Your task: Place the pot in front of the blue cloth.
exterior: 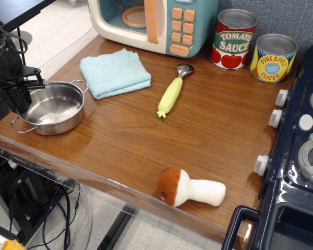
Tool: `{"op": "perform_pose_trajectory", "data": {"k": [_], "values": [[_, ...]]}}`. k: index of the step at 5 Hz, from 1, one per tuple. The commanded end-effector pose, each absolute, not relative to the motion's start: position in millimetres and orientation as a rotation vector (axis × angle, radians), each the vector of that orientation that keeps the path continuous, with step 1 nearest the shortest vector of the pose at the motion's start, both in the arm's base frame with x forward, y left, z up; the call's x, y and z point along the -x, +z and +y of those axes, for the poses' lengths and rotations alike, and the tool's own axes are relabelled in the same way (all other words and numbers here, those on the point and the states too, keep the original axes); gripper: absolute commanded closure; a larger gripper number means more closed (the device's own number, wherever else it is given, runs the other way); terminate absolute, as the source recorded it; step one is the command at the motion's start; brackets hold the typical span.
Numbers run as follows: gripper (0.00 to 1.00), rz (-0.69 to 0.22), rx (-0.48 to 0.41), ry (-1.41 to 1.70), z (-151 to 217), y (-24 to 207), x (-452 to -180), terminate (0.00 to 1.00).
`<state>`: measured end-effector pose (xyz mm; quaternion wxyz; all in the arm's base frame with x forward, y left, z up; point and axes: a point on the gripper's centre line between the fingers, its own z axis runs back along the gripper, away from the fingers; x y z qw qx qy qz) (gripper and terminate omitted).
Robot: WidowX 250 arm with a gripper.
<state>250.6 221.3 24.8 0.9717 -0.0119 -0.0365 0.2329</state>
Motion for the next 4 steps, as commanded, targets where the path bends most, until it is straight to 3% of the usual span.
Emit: {"op": "perform_pose_trajectory", "data": {"k": [1,4], "values": [[0.00,-0.080,0.009,0.473,221,37,-247,0.00],[0.00,-0.118,-0.039,0.509,227,58,-242,0.00]]}}
